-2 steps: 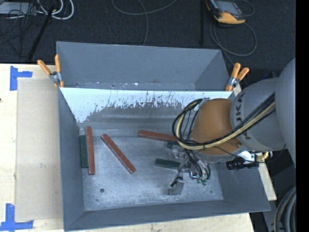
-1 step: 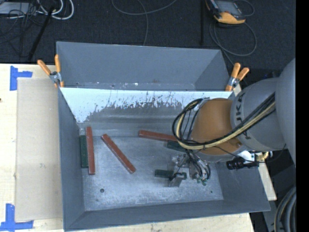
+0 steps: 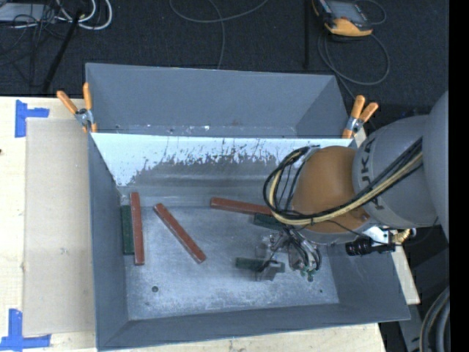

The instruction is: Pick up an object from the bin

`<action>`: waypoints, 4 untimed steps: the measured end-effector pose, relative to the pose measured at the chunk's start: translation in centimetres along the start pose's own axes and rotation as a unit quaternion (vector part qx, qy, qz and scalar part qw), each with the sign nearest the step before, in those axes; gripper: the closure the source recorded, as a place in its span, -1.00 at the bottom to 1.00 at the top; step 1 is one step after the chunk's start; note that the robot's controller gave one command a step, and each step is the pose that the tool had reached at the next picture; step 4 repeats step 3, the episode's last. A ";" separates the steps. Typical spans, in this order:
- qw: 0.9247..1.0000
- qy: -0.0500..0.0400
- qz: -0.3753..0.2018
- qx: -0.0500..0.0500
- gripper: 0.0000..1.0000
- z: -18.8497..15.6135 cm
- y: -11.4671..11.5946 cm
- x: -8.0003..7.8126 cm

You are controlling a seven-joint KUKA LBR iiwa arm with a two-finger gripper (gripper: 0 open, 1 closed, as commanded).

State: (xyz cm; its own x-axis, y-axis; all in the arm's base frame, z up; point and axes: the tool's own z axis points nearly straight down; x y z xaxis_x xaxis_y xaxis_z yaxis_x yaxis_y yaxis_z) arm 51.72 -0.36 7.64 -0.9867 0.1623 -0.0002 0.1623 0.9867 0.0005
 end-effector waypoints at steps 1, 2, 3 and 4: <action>1.000 0.000 0.000 0.000 1.00 -0.7 0.0 0.0; 1.000 -0.001 -0.001 0.000 1.00 -3.7 0.0 -0.1; 1.000 -0.003 -0.002 -0.001 1.00 -11.0 0.0 -0.2; 1.000 -0.003 -0.002 -0.001 1.00 -11.0 0.0 -0.2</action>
Offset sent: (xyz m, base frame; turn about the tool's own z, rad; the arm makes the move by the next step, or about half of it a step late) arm -0.0001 -0.0001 0.0072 0.0000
